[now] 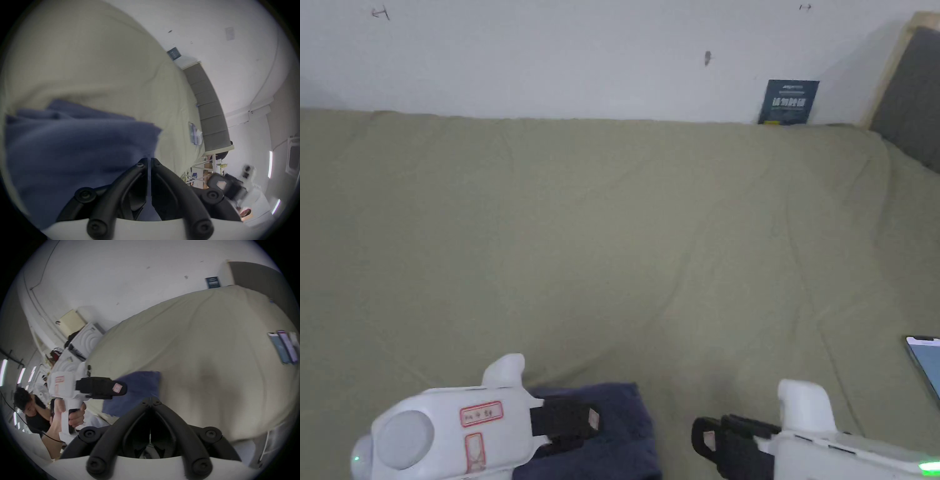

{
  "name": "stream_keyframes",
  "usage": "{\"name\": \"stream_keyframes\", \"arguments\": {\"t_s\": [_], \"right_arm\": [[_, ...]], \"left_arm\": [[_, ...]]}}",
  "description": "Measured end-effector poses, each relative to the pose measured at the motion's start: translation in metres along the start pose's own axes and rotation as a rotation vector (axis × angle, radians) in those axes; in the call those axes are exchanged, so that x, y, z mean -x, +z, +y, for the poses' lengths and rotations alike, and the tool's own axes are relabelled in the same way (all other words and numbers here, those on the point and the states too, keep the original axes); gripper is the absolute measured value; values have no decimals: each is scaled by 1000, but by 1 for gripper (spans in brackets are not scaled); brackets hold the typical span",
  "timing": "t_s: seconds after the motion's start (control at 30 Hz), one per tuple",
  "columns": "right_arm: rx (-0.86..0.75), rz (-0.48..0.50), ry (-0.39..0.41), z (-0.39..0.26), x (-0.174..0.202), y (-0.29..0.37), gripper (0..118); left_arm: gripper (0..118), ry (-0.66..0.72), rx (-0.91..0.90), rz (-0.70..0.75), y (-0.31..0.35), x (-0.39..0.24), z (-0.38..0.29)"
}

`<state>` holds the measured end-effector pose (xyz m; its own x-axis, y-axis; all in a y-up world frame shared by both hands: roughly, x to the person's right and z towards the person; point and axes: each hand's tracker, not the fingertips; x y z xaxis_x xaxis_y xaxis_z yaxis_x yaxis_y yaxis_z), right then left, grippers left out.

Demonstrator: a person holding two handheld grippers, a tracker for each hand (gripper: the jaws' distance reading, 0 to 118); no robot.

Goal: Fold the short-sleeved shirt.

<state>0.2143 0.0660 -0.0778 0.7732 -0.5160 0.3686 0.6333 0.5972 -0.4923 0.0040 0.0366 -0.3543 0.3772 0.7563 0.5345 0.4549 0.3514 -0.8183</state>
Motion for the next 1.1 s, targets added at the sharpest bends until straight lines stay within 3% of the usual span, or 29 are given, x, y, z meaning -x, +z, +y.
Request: {"name": "stream_keyframes", "arguments": {"t_s": [0.17,0.23,0.3,0.4,0.5,0.57,0.6,0.63,0.67,0.7,0.73,0.87,1.03,1.07,1.1], "right_arm": [[159,227,-49,27,7,-83,0],[235,386,-139,25,-2,-113,0],[300,444,-219,15,-17,-137,0],[370,421,-303,-9,-55,-160,0],[327,630,-570,-22,-91,-167,0],[304,601,-542,-23,-92,-166,0],[306,606,-535,-26,-91,-163,0],[303,609,-534,-27,-90,-163,0],[296,613,-544,-27,-92,-163,0],[288,622,-565,-29,-92,-162,0],[282,633,-580,-31,-93,-162,0],[263,646,-625,-37,-96,-160,0],[246,645,-648,-41,-91,-158,0],[243,644,-648,-41,-91,-158,0],[241,644,-652,-41,-90,-157,0]], "left_arm": [[4,-48,-84,216,71,16,-2],[4,-40,-54,278,84,37,-1],[4,38,-25,280,88,61,-1],[4,62,-16,304,86,86,-1],[4,101,-5,298,83,105,2],[6,124,-3,212,81,111,3],[12,134,11,148,79,112,5],[34,144,25,83,76,114,5],[91,136,46,-16,71,117,7],[118,149,72,-63,61,116,8],[117,196,2,-44,60,117,2],[117,205,80,-132,21,120,3],[112,45,77,-172,-16,120,8],[91,67,61,-183,-19,121,10],[51,78,53,-182,-17,127,12]]}}
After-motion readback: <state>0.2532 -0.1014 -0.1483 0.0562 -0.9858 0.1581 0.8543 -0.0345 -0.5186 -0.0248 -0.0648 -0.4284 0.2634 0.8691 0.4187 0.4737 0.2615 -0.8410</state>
